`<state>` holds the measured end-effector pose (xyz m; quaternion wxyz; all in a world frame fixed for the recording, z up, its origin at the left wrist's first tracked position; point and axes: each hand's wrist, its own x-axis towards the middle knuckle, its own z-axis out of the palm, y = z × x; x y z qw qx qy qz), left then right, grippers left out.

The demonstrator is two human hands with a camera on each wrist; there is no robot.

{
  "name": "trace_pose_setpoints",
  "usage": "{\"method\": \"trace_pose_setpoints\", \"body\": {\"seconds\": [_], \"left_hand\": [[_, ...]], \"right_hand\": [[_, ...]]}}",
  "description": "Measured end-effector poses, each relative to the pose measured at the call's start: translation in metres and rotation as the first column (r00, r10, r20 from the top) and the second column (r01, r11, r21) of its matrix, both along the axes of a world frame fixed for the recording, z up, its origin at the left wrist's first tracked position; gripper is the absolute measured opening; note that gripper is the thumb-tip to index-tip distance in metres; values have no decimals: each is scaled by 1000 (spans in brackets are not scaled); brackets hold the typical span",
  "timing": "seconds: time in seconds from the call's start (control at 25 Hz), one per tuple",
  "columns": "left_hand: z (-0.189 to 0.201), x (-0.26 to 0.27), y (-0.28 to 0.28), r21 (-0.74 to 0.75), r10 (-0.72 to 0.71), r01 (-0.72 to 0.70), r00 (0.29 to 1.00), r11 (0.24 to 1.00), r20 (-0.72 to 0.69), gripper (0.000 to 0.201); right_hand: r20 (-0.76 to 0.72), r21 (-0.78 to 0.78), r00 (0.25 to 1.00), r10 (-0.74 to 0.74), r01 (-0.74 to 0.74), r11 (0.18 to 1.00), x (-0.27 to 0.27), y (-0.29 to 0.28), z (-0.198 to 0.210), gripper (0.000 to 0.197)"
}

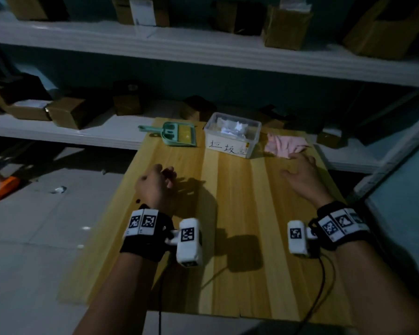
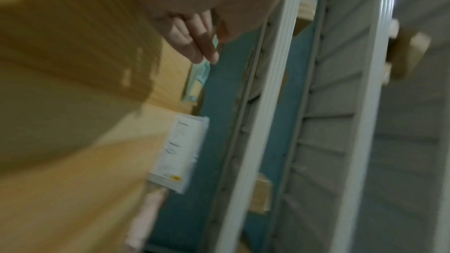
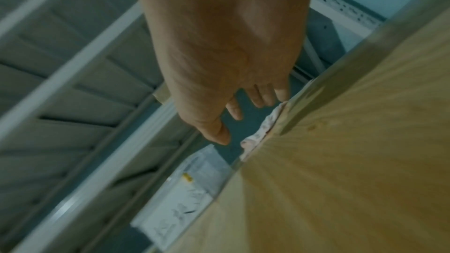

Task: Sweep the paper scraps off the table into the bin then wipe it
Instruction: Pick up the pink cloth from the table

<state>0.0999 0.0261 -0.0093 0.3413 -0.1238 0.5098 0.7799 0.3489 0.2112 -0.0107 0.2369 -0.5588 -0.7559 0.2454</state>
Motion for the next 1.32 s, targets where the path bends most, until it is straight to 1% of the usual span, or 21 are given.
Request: {"method": "trace_pose_setpoints", "body": {"seconds": [0.08,0.12,0.2,0.28,0.32,0.4,0.44,0.52,0.6,0.76,0.88,0.92,0.96,1.0,1.04,1.12,1.16,1.2,1.24,1.28,1.32], "left_hand": [[4,1,2,100,2,-4,1000,995,20,27],[4,2,4,113,22,-24,1000,993,17,27],[2,10,11,78,66,-69,997,995,42,26],[1,21,13,109,14,-27,993,994,117,26],[2,23,12,127,-16,-4,989,992,150,27],[-1,23,7,125,-70,47,980,991,188,29],[-3,24,4,116,-91,69,976,991,197,30],[-1,25,-3,146,-137,106,966,984,222,28],[2,27,-8,177,-196,156,952,972,236,26],[0,26,-9,194,-234,189,942,963,242,34],[2,24,-11,202,-245,200,941,959,233,34],[3,23,-11,202,-245,200,942,959,228,32],[3,23,-12,201,-235,190,945,961,228,31],[3,22,-13,201,-226,182,948,963,223,29],[4,21,-14,204,-223,178,949,963,223,29],[5,21,-16,205,-235,189,945,960,226,29],[6,21,-16,209,-246,199,943,957,226,29],[8,22,-16,221,-257,208,940,953,226,29],[8,23,-16,228,-266,215,938,950,222,30],[9,24,-15,227,-268,218,937,949,225,31],[8,26,-15,217,-270,221,935,951,229,30]], "right_hand": [[128,-33,992,7,-3,999,-2,23,2,59],[169,-49,986,15,-6,999,-8,35,1,64],[231,-86,973,4,16,996,-27,56,2,75],[297,-122,954,46,-10,992,-48,75,-4,79],[373,-131,924,90,-43,990,-56,82,-7,76],[568,-156,804,176,-104,982,-68,91,-14,73],[612,-185,760,218,-130,974,-71,92,-14,72],[627,-223,732,268,-161,961,-77,109,-19,75],[615,-241,742,269,-148,959,-81,136,-27,77],[654,-236,702,282,-164,958,-92,128,-12,66],[655,-215,705,271,-170,962,-89,144,-12,71],[645,-208,716,268,-173,963,-85,148,-11,73],[603,-193,752,266,-186,963,-79,160,-16,72],[588,-178,767,256,-185,966,-71,161,-14,69],[566,-146,797,212,-156,977,-62,169,-16,68],[511,-83,858,54,-14,996,-45,174,-12,85],[507,-92,862,-3,58,994,-40,170,-10,90],[476,-121,878,-36,107,987,-37,171,-13,86],[497,-123,868,-27,101,987,-37,162,-12,75],[493,-119,870,-13,81,990,-40,155,-11,65],[540,-111,841,33,32,993,-47,142,-8,60]]}}
